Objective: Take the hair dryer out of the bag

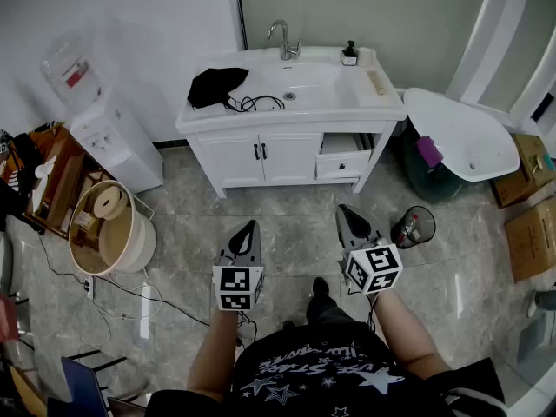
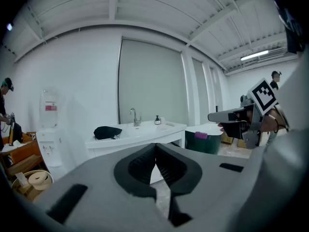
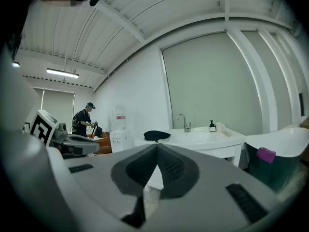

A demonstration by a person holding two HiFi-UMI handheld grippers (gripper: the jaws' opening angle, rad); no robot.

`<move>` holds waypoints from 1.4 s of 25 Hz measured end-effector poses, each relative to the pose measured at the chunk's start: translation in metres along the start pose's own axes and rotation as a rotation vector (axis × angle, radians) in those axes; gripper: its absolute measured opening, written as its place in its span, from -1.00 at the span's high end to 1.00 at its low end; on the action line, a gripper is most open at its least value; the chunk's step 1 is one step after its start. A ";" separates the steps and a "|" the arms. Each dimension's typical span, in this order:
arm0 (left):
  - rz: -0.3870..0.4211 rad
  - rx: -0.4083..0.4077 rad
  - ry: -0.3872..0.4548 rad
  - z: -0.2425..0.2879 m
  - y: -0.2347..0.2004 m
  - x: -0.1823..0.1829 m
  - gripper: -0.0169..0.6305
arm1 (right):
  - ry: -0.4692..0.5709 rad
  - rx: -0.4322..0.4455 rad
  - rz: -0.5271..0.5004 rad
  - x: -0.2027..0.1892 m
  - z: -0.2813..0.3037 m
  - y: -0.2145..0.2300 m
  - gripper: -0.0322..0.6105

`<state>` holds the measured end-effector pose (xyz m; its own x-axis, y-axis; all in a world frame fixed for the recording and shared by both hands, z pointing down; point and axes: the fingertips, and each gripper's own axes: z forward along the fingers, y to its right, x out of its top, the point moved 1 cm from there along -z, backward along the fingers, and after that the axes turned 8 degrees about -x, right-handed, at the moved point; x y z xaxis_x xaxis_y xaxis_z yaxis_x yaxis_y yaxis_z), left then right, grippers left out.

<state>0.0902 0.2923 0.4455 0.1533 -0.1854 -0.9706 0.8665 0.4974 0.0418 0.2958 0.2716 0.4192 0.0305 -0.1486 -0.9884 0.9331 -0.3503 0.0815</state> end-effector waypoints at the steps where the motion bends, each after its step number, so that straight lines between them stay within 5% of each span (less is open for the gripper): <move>1: -0.003 0.002 0.000 0.000 0.000 -0.001 0.91 | -0.002 0.003 -0.001 -0.001 0.000 -0.001 0.89; 22: -0.078 0.041 -0.043 -0.040 -0.044 -0.039 0.91 | -0.035 -0.010 0.069 -0.021 0.015 -0.029 0.88; 35: -0.117 0.149 -0.089 0.003 -0.122 -0.045 0.91 | -0.096 0.097 0.046 -0.034 0.140 -0.042 0.88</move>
<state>-0.0208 0.2375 0.4851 0.0829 -0.3120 -0.9465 0.9406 0.3384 -0.0291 0.2055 0.1620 0.4668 0.0336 -0.2524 -0.9670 0.8923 -0.4283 0.1428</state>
